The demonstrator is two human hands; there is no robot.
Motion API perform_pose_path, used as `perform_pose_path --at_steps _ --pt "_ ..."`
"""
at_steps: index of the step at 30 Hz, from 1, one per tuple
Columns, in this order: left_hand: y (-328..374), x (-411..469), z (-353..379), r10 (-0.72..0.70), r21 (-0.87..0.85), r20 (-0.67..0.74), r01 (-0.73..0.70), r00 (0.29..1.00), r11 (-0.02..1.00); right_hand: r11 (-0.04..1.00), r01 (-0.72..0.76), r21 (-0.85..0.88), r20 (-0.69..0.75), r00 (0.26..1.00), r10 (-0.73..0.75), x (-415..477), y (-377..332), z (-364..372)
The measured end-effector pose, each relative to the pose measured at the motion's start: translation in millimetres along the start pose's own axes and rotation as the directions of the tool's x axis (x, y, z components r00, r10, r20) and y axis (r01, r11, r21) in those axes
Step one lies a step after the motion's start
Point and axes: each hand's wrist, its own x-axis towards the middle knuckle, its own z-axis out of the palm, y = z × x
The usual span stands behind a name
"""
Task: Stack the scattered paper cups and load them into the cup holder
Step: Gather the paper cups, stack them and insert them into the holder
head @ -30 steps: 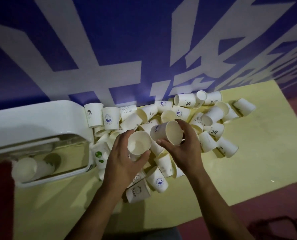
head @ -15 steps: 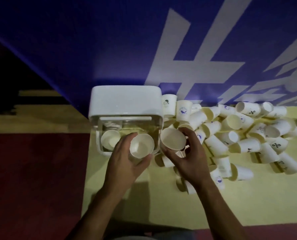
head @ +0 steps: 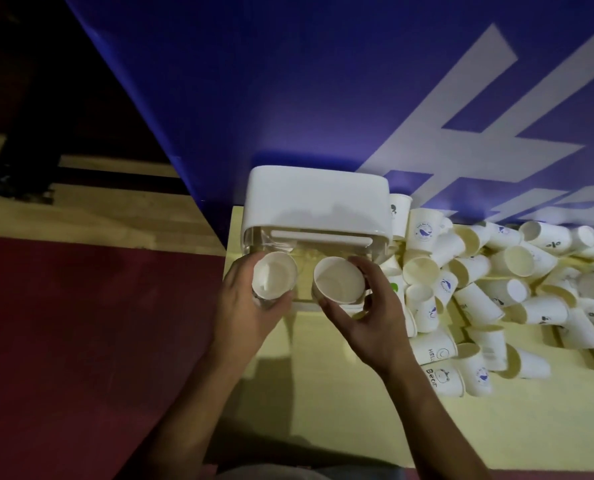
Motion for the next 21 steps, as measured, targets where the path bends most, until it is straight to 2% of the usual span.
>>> perform_pose_path --at_steps 6,9,12,17,21 --pt "-24 14 21 -0.071 0.048 0.134 0.065 0.988 0.997 0.999 -0.025 -0.036 -0.016 1.0 0.025 5 -2 2" --pt "-33 20 33 -0.155 0.194 0.203 0.116 0.967 0.974 0.998 -0.04 -0.044 -0.02 0.999 0.039 5 0 4" --pt "-35 23 39 -0.266 0.292 0.205 0.2 0.942 0.935 0.999 -0.026 -0.045 -0.012 1.0 0.025 6 3 6" --pt "-37 24 40 -0.289 0.248 0.225 0.233 0.93 0.94 0.999 0.021 -0.05 0.015 1.0 -0.02 9 1 16" --pt "-39 20 29 -0.229 0.086 0.283 0.213 0.931 0.973 0.994 0.107 -0.032 0.048 0.993 -0.105 14 -7 33"
